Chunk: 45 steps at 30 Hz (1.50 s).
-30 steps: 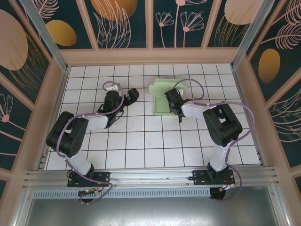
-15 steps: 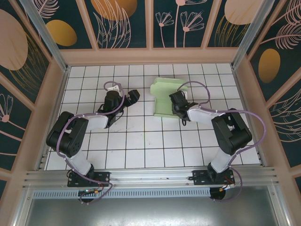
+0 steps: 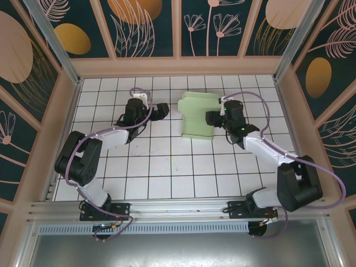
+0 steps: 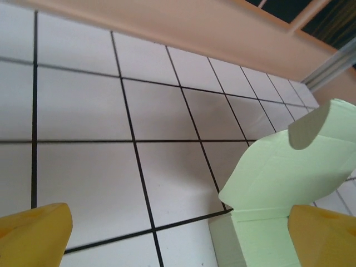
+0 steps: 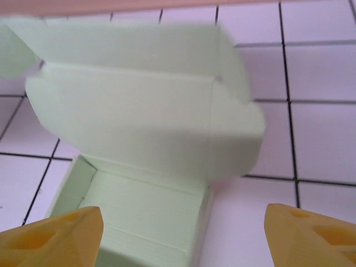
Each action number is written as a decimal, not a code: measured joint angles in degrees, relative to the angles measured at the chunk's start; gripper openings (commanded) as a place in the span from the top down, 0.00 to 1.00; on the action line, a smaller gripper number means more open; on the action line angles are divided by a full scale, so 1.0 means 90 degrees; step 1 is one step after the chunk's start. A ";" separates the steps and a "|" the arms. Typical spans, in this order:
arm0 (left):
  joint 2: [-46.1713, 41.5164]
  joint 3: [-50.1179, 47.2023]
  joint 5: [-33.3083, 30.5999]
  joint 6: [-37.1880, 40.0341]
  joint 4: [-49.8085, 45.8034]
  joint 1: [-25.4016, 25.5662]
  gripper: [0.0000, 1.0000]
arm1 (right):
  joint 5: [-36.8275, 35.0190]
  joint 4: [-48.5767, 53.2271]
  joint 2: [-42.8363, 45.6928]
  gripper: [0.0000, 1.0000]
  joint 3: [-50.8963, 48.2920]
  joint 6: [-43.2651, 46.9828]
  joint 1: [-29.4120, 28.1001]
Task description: Fold the paper box
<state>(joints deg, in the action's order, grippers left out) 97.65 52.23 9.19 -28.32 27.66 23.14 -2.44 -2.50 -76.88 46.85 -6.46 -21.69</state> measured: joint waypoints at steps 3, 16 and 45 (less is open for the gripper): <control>0.0002 0.0663 0.0170 0.0668 -0.0743 -0.0002 0.10 | 0.0393 -0.0036 0.0238 0.23 0.0000 0.0250 0.0250; 0.1348 0.3614 0.1603 0.3497 -0.4269 0.0000 0.21 | 0.1345 -0.0078 0.0639 0.23 -0.0355 0.0687 0.0549; 0.3606 0.7181 0.2431 0.5914 -0.7235 0.0228 0.73 | 0.1443 -0.0083 0.0801 0.25 -0.0551 0.0682 0.0568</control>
<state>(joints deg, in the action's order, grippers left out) 130.10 116.86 31.07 24.91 -37.45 25.19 10.55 -3.25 -69.67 41.89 -0.32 -16.58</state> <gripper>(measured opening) 0.313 0.756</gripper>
